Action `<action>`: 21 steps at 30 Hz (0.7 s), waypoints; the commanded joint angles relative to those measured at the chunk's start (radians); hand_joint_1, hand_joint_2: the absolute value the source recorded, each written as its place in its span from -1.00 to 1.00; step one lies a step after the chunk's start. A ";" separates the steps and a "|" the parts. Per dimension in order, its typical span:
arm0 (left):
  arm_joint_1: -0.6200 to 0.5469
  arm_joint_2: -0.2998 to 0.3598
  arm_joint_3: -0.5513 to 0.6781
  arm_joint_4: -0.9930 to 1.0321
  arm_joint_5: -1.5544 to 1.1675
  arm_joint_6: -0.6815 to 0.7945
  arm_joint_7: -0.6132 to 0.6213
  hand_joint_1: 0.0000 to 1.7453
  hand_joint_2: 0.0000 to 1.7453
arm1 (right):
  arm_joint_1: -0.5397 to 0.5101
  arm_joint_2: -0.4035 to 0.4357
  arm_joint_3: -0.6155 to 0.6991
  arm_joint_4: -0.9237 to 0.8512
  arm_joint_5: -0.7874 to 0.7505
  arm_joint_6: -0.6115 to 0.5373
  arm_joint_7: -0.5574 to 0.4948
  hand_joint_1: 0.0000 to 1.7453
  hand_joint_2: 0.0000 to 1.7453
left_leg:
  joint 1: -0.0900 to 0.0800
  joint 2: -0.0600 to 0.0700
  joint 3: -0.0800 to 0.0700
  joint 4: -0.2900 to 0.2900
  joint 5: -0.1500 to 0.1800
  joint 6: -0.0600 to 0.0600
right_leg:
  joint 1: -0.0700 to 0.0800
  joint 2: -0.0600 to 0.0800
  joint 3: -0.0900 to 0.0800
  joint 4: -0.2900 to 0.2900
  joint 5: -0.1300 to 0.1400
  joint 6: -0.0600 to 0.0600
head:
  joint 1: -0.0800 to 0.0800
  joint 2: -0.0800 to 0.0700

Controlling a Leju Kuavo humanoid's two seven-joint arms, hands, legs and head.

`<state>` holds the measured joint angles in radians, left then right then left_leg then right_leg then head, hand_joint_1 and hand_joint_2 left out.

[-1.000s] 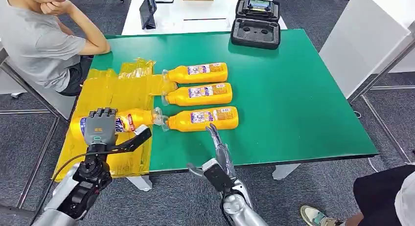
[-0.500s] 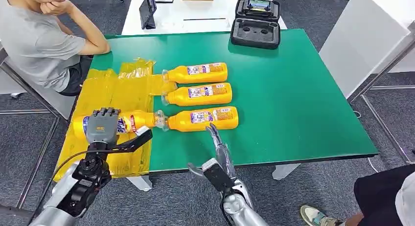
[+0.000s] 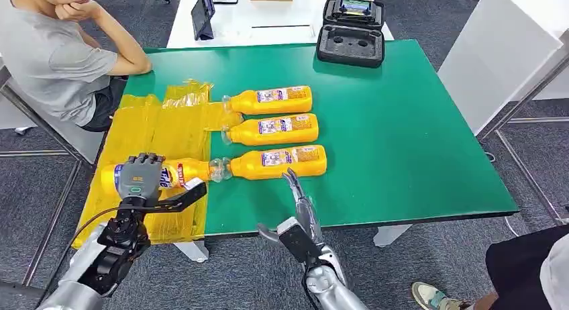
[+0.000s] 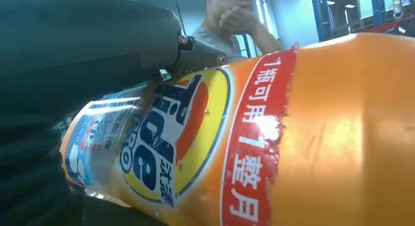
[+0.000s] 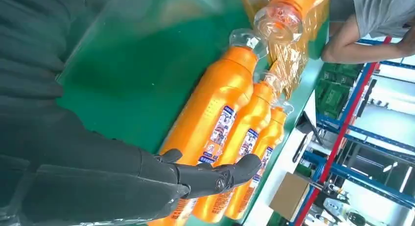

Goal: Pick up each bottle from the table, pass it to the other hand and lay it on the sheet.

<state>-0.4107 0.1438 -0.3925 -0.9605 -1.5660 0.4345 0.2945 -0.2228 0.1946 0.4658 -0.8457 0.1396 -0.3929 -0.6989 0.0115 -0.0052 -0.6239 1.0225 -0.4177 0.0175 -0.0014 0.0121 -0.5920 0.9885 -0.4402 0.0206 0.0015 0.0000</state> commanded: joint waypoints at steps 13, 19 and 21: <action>-0.040 -0.004 0.039 0.040 -0.005 -0.008 0.043 0.64 1.00 | -0.042 -0.010 -0.003 0.052 -0.002 0.008 0.001 -1.00 1.00 | 0.000 0.000 0.002 0.000 -0.001 0.000 | 0.000 -0.001 0.003 -0.001 -0.001 0.000 | 0.000 0.000; -0.040 0.002 -0.041 0.010 -0.005 -0.028 0.065 0.66 1.00 | -0.046 -0.006 0.002 0.060 -0.005 0.010 0.001 -1.00 1.00 | 0.000 -0.001 0.004 -0.001 -0.001 0.000 | 0.000 -0.003 0.005 -0.001 -0.002 0.000 | 0.000 0.000; -0.035 0.011 -0.067 -0.008 -0.005 -0.050 0.074 0.60 1.00 | -0.046 -0.005 0.002 0.062 -0.007 0.010 0.001 -1.00 1.00 | 0.000 -0.001 0.001 0.000 0.000 0.000 | 0.000 -0.001 0.001 0.000 -0.001 0.000 | 0.000 0.000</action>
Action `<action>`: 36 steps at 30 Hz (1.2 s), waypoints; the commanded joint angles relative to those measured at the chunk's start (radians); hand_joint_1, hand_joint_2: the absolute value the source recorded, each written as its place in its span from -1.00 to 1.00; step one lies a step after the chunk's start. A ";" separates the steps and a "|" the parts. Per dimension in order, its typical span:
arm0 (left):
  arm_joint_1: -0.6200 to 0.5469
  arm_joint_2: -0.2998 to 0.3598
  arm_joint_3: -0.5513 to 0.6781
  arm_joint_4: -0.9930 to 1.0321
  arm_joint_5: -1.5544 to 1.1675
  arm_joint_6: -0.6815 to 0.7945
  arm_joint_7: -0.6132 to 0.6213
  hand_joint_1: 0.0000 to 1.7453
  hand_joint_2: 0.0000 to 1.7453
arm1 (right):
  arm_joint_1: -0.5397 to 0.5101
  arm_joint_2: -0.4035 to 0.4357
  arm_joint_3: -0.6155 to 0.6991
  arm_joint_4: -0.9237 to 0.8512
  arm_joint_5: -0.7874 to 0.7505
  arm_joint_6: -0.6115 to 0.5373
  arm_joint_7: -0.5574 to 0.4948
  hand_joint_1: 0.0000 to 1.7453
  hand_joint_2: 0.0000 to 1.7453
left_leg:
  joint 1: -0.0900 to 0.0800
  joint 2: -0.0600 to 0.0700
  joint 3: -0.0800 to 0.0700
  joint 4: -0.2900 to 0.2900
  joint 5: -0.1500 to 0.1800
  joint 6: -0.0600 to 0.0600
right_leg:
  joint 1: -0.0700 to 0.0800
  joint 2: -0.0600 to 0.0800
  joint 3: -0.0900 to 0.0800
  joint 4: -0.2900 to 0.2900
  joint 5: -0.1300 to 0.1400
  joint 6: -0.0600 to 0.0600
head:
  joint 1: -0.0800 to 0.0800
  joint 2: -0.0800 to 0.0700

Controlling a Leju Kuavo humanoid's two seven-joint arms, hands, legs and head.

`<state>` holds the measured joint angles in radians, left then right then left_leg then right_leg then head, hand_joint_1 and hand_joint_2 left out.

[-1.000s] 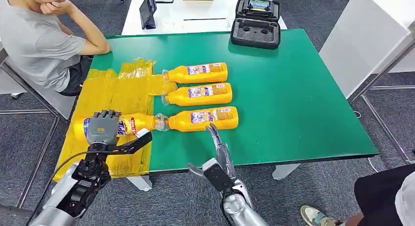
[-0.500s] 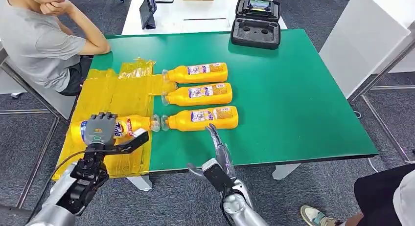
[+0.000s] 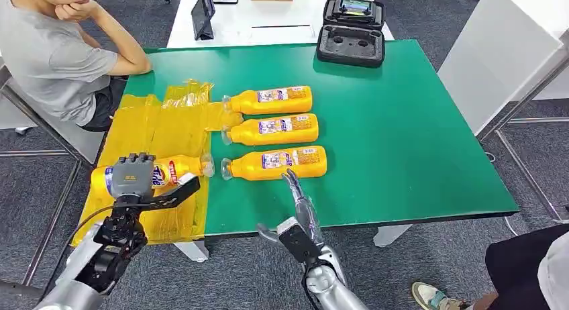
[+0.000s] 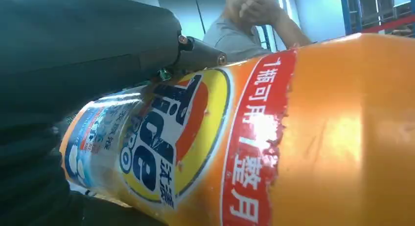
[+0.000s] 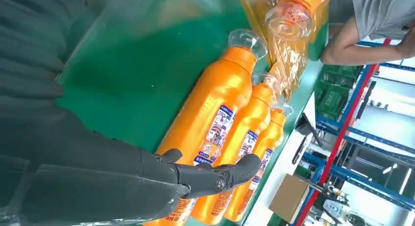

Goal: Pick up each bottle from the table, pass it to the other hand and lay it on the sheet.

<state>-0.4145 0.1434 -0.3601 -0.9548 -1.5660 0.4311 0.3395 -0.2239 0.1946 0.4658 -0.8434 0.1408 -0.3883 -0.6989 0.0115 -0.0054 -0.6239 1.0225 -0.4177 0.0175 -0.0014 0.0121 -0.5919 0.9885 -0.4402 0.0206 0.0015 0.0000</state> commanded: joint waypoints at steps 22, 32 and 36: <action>-0.062 0.035 -0.182 0.053 -0.005 -0.118 0.092 0.02 1.00 | -0.029 -0.004 0.006 0.040 -0.014 0.013 0.001 -1.00 1.00 | 0.000 0.000 0.002 -0.001 0.000 0.000 | 0.000 -0.001 0.002 -0.001 -0.001 0.000 | 0.000 0.000; -0.105 -0.006 -0.102 0.146 -0.005 -0.115 0.062 -1.00 1.00 | -0.050 0.007 0.010 0.050 -0.018 0.017 0.008 -1.00 1.00 | 0.000 0.000 0.003 0.000 -0.001 0.000 | 0.000 -0.002 0.003 0.000 -0.001 0.000 | 0.000 0.000; -0.105 -0.013 -0.067 0.187 -0.005 -0.090 0.012 -1.00 1.00 | -0.051 0.007 0.015 0.059 -0.017 0.019 0.004 -1.00 1.00 | 0.000 0.001 0.005 -0.001 -0.001 0.000 | 0.000 -0.001 0.005 -0.001 -0.001 0.000 | 0.000 0.000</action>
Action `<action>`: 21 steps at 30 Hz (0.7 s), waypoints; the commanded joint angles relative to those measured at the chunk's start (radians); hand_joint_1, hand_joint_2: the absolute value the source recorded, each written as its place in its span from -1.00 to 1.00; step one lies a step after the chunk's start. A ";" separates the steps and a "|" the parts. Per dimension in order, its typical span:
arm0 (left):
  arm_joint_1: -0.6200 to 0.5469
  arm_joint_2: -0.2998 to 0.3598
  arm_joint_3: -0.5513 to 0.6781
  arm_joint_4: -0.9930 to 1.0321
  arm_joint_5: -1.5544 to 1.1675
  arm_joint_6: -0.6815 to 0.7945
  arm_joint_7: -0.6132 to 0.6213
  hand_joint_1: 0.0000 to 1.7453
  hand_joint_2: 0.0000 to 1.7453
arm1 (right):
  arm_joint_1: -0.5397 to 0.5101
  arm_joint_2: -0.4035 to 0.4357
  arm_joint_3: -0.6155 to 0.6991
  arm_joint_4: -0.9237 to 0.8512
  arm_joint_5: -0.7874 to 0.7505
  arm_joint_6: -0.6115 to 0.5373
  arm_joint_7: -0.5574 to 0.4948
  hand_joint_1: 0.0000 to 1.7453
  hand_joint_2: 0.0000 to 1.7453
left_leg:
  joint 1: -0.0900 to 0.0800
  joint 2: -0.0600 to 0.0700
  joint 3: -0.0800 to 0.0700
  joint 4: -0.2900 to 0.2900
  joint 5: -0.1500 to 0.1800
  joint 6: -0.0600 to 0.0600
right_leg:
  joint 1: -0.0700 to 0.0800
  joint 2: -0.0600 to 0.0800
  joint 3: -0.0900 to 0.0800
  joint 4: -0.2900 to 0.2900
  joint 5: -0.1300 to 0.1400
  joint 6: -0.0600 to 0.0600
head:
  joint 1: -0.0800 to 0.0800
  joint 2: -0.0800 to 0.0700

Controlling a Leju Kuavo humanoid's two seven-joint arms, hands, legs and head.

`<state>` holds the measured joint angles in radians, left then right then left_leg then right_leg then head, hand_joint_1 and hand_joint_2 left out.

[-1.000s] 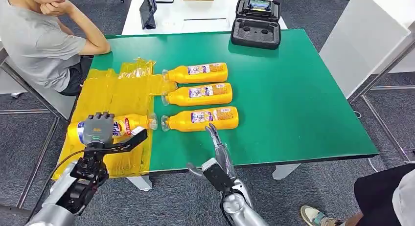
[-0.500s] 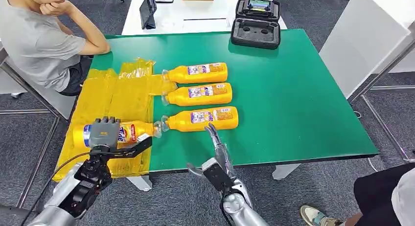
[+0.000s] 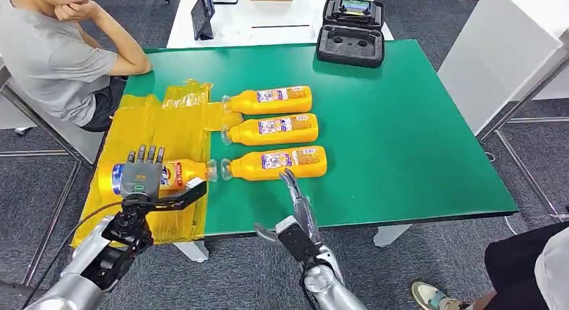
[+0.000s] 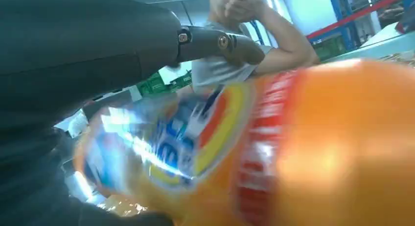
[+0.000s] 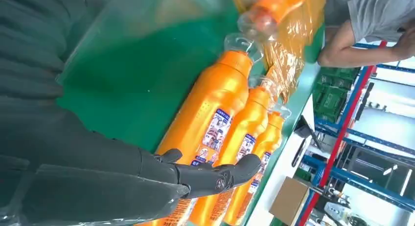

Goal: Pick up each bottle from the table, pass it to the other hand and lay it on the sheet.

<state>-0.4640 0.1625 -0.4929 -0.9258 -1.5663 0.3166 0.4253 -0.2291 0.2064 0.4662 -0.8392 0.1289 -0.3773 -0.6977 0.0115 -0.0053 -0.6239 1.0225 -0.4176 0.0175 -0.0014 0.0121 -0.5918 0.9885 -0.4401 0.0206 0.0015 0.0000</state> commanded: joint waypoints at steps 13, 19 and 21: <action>-0.068 -0.054 0.096 0.197 -0.004 0.022 -0.102 -1.00 1.00 | -0.057 -0.002 0.018 0.065 -0.008 0.006 0.000 -1.00 1.00 | 0.000 0.000 0.002 0.000 0.000 0.000 | 0.000 -0.001 0.002 -0.001 -0.001 0.000 | 0.000 0.000; -0.053 -0.060 0.094 0.162 -0.004 0.014 -0.098 -1.00 1.00 | -0.060 -0.003 0.017 0.067 -0.003 -0.003 0.006 -1.00 1.00 | 0.000 0.000 0.004 -0.001 -0.001 0.000 | 0.000 -0.001 0.004 -0.001 -0.001 0.000 | 0.000 0.000; -0.034 -0.053 0.077 0.115 -0.004 0.022 -0.081 -1.00 1.00 | -0.058 -0.004 0.015 0.066 -0.001 -0.005 0.007 -1.00 1.00 | 0.000 0.000 0.007 -0.002 -0.002 0.000 | 0.000 -0.002 0.007 -0.002 -0.002 0.000 | 0.000 0.000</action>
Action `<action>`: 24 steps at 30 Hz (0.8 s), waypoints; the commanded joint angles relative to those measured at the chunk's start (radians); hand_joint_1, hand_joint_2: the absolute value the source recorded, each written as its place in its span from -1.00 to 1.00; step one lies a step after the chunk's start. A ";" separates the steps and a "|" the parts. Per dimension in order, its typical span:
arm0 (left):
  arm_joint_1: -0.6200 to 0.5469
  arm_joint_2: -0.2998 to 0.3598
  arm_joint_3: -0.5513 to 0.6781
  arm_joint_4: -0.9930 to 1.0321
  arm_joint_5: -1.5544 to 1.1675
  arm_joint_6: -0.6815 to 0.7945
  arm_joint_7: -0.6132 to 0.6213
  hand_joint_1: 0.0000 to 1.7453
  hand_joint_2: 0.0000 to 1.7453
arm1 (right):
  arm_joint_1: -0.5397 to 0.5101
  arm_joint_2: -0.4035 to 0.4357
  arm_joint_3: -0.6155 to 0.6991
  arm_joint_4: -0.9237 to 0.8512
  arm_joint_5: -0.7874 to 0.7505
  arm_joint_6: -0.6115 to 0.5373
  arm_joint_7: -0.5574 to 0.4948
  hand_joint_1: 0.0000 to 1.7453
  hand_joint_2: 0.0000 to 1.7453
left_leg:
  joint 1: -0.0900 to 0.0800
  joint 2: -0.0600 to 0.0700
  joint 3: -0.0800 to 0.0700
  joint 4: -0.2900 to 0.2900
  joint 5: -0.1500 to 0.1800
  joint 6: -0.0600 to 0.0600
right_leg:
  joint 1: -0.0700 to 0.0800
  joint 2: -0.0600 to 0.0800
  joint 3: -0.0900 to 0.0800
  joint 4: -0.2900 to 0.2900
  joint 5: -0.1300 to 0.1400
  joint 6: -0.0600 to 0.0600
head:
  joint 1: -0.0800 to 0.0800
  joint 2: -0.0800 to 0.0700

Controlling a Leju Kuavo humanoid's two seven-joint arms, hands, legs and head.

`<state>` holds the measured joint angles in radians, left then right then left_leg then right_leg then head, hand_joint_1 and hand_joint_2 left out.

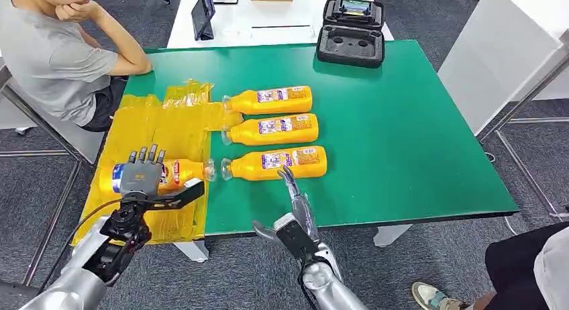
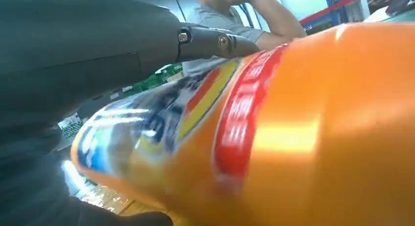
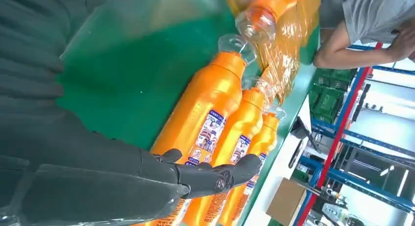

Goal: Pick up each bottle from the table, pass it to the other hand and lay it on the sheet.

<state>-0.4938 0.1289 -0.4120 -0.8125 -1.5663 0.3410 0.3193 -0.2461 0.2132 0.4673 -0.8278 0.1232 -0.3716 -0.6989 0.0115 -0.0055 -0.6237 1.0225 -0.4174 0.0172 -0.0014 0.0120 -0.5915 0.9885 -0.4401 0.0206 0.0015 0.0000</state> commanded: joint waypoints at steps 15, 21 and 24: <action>0.216 -0.068 0.117 -0.470 0.048 0.035 -0.171 -1.00 1.00 | -0.022 -0.022 -0.001 0.044 0.005 -0.028 0.007 -1.00 1.00 | 0.000 0.001 0.010 -0.002 -0.004 0.000 | 0.000 -0.002 0.010 -0.002 -0.004 0.000 | 0.000 0.000; 0.235 -0.066 0.110 -0.505 0.290 -0.067 -0.374 -1.00 1.00 | -0.045 -0.018 0.001 0.076 -0.004 -0.024 0.001 -1.00 1.00 | 0.000 0.001 0.001 0.000 -0.001 0.000 | 0.000 0.000 0.001 -0.001 -0.001 0.000 | 0.000 0.000; 0.246 -0.052 0.119 -0.507 0.239 -0.024 -0.341 -1.00 1.00 | -0.041 -0.015 0.004 0.077 -0.004 -0.029 0.001 -1.00 1.00 | 0.000 0.001 0.002 -0.001 -0.001 0.000 | 0.000 0.000 0.002 -0.001 -0.001 0.000 | 0.000 0.000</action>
<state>-0.2824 0.0790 -0.3403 -1.2448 -1.3388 0.3165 -0.0059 -0.2486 0.2106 0.4669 -0.8179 0.1266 -0.3952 -0.6962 0.0113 -0.0054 -0.6241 1.0225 -0.4182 0.0172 -0.0015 0.0121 -0.5919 0.9882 -0.4403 0.0206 0.0015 0.0000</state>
